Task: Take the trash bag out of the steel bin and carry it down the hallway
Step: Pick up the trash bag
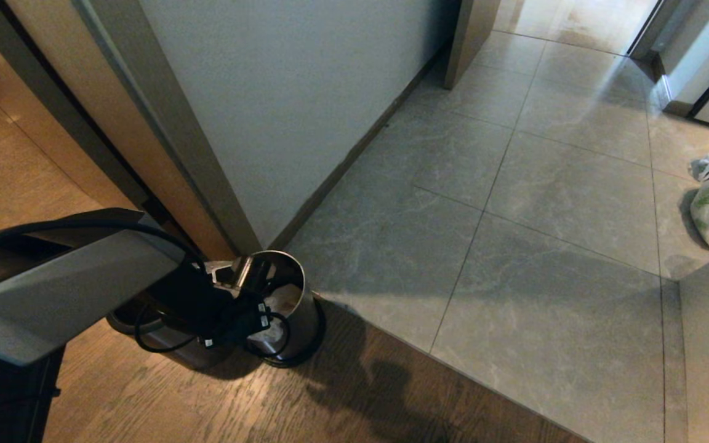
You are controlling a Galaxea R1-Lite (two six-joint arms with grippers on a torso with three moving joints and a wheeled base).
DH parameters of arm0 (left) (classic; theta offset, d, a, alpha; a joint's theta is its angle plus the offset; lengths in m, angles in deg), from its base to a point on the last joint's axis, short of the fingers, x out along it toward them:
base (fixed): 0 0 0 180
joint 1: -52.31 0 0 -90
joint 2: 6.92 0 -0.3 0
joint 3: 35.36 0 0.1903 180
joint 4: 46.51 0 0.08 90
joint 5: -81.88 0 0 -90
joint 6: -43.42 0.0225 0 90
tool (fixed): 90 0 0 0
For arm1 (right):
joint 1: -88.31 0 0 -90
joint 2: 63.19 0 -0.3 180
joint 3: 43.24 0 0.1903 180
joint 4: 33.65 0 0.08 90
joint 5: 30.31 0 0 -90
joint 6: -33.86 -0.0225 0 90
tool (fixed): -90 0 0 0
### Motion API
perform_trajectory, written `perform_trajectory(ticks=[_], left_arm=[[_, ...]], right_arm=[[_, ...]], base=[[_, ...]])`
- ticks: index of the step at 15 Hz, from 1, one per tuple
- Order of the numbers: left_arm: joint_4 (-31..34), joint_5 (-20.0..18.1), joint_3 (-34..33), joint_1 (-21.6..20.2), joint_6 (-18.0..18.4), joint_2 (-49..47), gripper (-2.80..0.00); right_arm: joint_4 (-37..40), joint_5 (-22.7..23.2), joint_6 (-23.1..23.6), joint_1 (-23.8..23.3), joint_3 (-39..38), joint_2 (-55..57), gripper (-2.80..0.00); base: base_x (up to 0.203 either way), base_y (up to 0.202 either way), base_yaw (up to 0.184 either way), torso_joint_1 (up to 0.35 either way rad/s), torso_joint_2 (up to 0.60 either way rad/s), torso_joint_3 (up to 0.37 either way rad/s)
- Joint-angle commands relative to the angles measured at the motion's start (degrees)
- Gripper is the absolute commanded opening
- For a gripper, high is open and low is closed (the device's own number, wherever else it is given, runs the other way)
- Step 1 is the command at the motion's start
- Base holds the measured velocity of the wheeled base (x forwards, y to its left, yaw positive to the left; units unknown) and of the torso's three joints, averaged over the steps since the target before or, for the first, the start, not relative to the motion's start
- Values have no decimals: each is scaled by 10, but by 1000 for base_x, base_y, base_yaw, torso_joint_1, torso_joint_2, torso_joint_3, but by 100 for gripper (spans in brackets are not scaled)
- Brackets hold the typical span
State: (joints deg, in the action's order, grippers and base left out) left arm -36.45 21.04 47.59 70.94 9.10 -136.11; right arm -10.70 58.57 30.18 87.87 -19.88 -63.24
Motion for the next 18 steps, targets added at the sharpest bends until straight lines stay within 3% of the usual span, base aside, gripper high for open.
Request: perform_trajectory(ticks=[1,14,18], left_arm=[[-4,-11,5,-2,-2,-8,0],[-67,-87,23,-36,6,-30,0],[-91,-95,42,-49,43,-36,0]], right_arm=[[0,0,0,0,-1,0,-280],[0,0,0,0,-1,0,-280],[0,0,0,0,-1,0,-280]], base=[[0,0,0,0,0,0],[0,0,0,0,0,0],[0,0,0,0,0,0]])
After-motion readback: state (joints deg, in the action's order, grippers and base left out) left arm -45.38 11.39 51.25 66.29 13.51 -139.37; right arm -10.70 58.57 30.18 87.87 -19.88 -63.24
